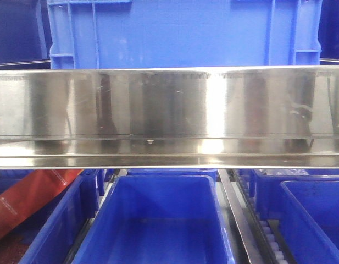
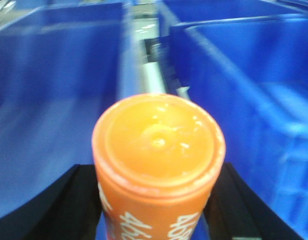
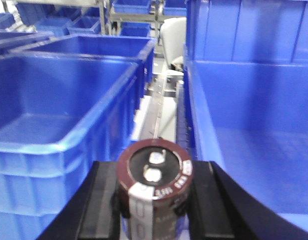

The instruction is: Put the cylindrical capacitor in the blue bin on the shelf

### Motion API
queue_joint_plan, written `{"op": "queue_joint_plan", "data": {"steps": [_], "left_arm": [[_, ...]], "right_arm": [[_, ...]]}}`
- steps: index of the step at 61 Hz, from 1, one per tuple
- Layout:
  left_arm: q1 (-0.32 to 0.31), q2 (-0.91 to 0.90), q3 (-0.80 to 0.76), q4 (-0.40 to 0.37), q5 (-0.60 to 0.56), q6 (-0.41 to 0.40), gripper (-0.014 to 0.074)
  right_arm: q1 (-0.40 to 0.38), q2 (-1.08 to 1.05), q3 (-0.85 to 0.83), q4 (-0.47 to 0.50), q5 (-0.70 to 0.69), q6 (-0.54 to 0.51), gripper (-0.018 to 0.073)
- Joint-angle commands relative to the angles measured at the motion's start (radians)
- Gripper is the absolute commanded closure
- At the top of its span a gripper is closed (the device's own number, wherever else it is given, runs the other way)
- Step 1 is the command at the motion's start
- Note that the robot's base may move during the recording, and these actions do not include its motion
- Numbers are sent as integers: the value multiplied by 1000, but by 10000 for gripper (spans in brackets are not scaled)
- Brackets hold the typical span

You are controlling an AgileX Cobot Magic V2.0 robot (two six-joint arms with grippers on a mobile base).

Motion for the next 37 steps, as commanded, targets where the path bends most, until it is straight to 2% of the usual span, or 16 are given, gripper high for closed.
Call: {"op": "queue_joint_plan", "data": {"steps": [1,12,17,25,37], "left_arm": [[-84,87,-104,-10,-33,26,708],[-279,344,-391,19,9,26,708],[-336,461,-526,19,22,26,708],[-384,644,-701,19,49,26,708],[-395,861,-862,5,146,26,708]], "right_arm": [[0,-3,-2,12,-36,0,629],[0,-3,-2,11,-32,0,629],[0,-3,-2,13,-30,0,629],[0,-3,-2,13,-30,0,629],[0,-3,-2,13,-28,0,629]]}}
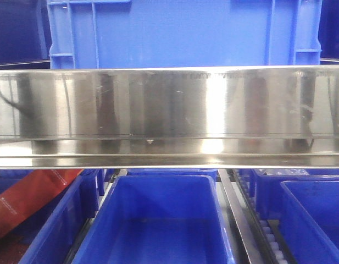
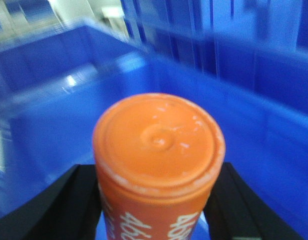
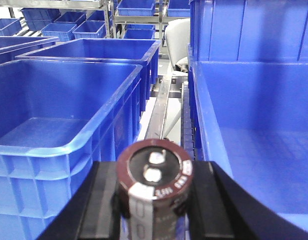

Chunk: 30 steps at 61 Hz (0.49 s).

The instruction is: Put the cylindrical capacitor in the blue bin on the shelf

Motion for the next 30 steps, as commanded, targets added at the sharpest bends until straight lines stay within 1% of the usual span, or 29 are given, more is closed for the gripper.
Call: {"op": "queue_joint_plan", "data": {"steps": [1,8,13,17,30], "left_arm": [[-4,76,-57,-9,44,0,708],[-4,145,-67,-19,61,0,694],[-4,172,-67,-23,67,0,626],[-4,189,-67,-23,67,0,531],[-4,201,-67,-23,65,0,108]], "right_arm": [[0,-3,-2,4,-27,0,629],[0,-3,-2,4,-23,0,629],[0,-3,-2,4,-23,0,629],[0,-3,-2,4,-21,0,629],[0,-3,-2,4,-18,0,629]]}}
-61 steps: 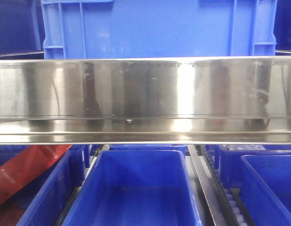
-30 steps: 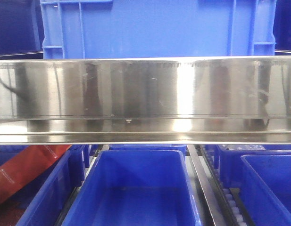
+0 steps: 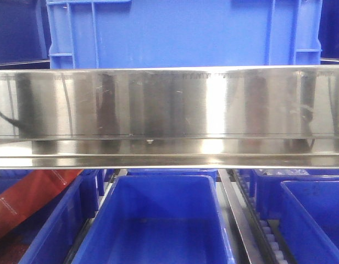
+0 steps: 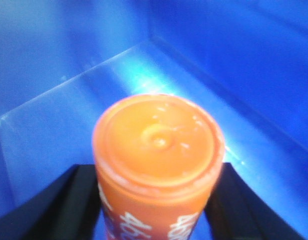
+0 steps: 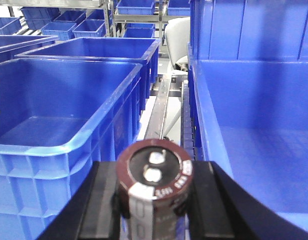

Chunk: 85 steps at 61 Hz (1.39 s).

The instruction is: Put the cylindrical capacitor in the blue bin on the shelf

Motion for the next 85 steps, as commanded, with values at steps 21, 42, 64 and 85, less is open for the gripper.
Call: {"op": "queue_joint_plan", "data": {"steps": [21,42,64,85], "left_arm": [[-4,-108,-16,-8,52,-2,76],[6,-347,23,8,245,-15,575],[122,-776,430,11,158,-103,708],[278,-1177,841,11,140,-144,708]], "right_arm": [[0,-3,-2,4,5,0,629],[0,-1,-6,4,54,0,629],[0,9,-26,4,53,0,629],[92,200,-284,8,111,-64,629]]}}
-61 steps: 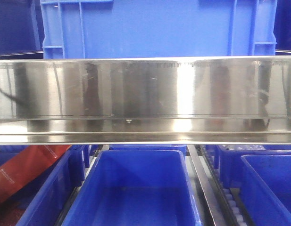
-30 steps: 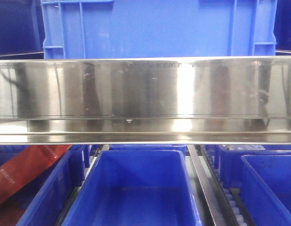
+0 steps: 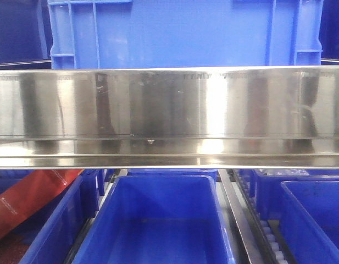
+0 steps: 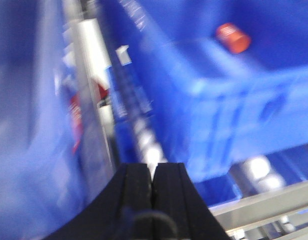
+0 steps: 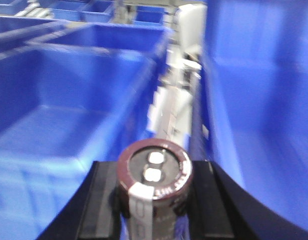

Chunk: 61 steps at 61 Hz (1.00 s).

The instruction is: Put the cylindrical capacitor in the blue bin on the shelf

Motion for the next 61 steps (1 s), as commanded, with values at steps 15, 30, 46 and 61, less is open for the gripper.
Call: {"op": "queue_joint_plan", "data": {"steps": [15,30,46,61], "left_arm": [[92,-247,189,2,-26,-13,708],[95,-288,208,0,-23,-13,708],[95,-288,208,-2,-21,-13,708],[95,-288,208,-14,-10,-13,708]], "right_arm": [[198,336,-365,5,81,-53,629],[324,645,-617,10,178,-53,629],[347,918,-770,17,227,-53,624],[347,1002,-804,17,255,-52,128]]}}
